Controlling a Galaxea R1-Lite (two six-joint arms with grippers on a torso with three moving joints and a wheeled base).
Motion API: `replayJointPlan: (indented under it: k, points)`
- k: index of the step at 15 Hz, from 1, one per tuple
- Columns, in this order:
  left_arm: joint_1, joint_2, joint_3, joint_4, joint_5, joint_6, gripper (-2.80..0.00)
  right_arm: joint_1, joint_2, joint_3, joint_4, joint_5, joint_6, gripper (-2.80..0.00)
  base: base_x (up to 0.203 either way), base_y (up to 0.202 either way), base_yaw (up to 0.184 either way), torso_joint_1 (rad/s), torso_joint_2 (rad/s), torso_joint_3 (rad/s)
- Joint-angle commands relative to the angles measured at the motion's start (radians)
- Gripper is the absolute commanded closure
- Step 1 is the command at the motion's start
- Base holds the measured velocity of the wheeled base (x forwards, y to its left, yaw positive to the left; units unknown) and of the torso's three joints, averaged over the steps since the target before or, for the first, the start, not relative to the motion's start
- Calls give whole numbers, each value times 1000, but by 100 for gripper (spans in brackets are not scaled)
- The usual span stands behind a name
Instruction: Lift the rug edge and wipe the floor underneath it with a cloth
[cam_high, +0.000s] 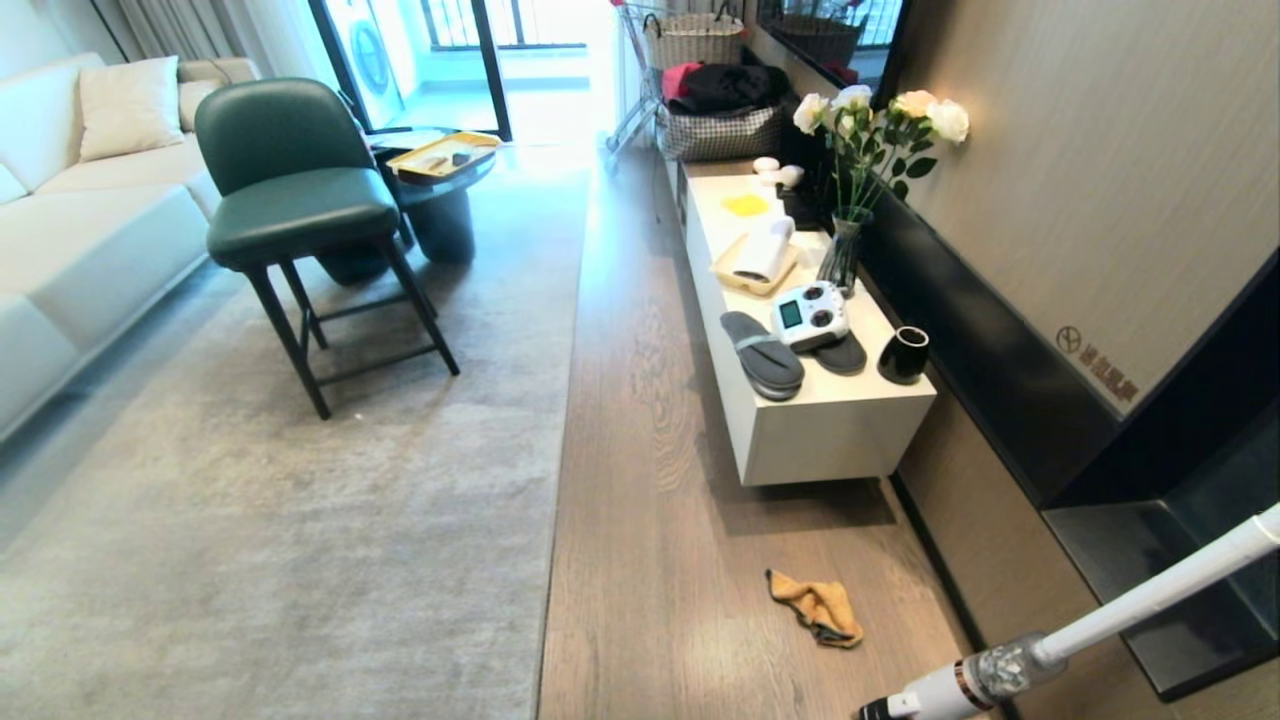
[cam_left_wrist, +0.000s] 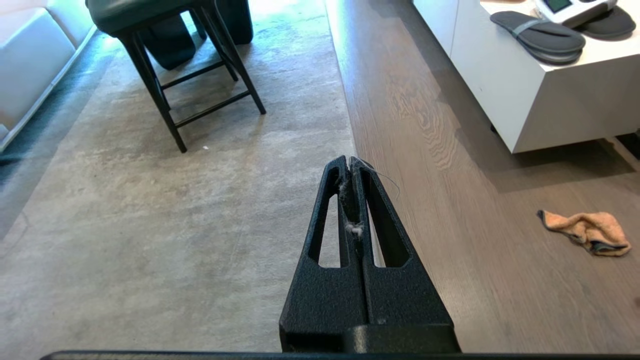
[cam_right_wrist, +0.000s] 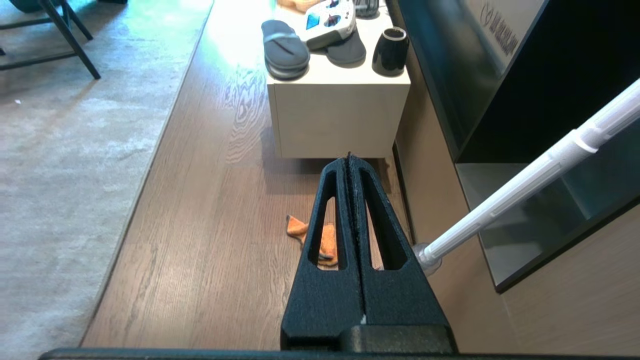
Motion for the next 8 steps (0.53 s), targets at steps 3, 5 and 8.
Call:
replayJointPlan:
  k: [3,5,8]
  points:
    - [0,0,0,-1,0,1,0,0,1,0,0,-1,9,0,0,0,0,165,-521,-351]
    - [0,0,0,-1,0,1,0,0,1,0,0,-1,9,0,0,0,0,193,-539,-351]
    - [0,0,0,-1,0,1,0,0,1,0,0,0,11,0,0,0,0,207,-562,-358]
